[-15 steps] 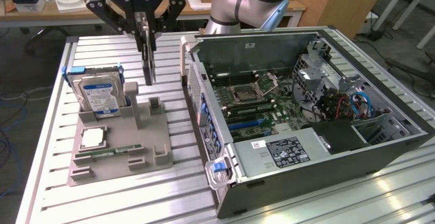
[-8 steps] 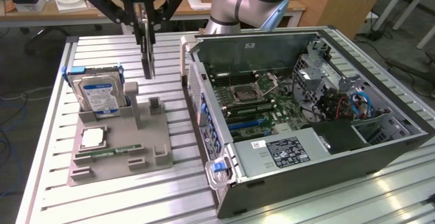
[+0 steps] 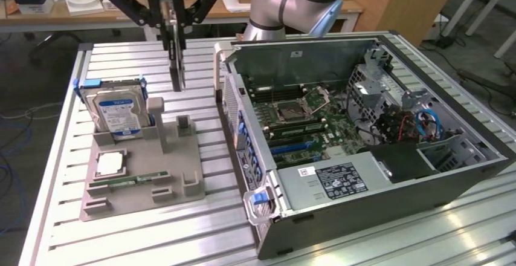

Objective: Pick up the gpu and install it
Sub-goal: 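Pick up the gpu and move the gpu toward the slot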

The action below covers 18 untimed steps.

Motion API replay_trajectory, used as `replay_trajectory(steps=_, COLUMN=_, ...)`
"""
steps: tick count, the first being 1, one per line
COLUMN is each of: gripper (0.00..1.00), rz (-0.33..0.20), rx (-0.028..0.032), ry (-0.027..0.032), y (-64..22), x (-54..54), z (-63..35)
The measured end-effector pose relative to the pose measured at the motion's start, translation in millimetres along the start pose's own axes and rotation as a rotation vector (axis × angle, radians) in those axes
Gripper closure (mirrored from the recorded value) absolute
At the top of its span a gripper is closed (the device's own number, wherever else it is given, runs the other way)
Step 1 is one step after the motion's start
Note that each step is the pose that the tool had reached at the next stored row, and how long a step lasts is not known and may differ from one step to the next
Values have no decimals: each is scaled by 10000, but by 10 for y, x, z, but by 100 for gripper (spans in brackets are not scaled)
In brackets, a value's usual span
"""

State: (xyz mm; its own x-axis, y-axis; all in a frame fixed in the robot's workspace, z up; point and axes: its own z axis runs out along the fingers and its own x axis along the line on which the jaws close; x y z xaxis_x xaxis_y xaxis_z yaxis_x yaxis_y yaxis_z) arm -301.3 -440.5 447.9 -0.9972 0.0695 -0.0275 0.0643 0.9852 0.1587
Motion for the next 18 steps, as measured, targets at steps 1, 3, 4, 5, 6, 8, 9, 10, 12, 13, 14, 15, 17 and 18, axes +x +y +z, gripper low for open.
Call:
replay_trajectory(steps=1, gripper=74, rz=0, rx=1, ry=0, y=1, x=-25, z=1)
replay_trajectory(steps=3, gripper=74, rz=1, rx=1, ry=1, y=5, x=-74, z=3)
replay_trajectory(steps=4, gripper=74, rz=1, rx=1, ry=0, y=7, x=-102, z=4)
replay_trajectory(steps=5, gripper=74, rz=1, rx=1, ry=0, y=9, x=-133, z=6)
replay_trajectory(steps=6, gripper=74, rz=1, rx=0, ry=0, y=11, x=-171, z=8)
replay_trajectory(steps=8, gripper=74, rz=0, rx=1, ry=0, y=15, x=-240, z=10)
replay_trajectory(steps=9, gripper=74, rz=-1, rx=1, ry=0, y=17, x=-275, z=12)
replay_trajectory(steps=10, gripper=74, rz=0, rx=1, ry=1, y=19, x=-305, z=13)
replay_trajectory(steps=12, gripper=74, rz=0, rx=-1, ry=0, y=22, x=-355, z=17)
replay_trajectory(steps=13, gripper=74, rz=0, rx=0, ry=0, y=24, x=-377, z=18)
replay_trajectory(steps=14, gripper=74, rz=0, rx=1, ry=0, y=26, x=-402, z=18)
replay_trajectory(steps=15, gripper=74, rz=1, rx=0, ry=0, y=27, x=-427, z=20)
replay_trajectory(steps=17, gripper=74, rz=0, rx=1, ry=0, y=30, x=-472, z=22)
replay_trajectory(steps=18, gripper=74, rz=-1, rx=0, ry=1, y=31, x=-494, z=23)
